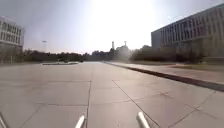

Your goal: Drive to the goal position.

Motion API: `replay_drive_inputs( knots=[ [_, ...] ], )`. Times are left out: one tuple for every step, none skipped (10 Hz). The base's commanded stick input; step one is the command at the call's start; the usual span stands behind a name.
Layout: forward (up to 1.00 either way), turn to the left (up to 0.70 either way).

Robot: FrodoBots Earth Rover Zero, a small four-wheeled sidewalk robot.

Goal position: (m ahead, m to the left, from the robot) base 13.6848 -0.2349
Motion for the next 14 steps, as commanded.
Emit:
replay_drive_inputs(
  knots=[
    [0.70, 0.00],
    [0.70, 0.00],
    [0.70, 0.00],
    [0.70, 0.00],
    [0.70, 0.00],
    [0.70, 0.00],
    [0.70, 0.00],
    [0.70, 0.00],
    [0.70, 0.00],
    [0.70, 0.00],
    [0.70, 0.00],
    [0.70, 0.00],
    [0.70, 0.00],
    [0.70, 0.00]
  ],
)
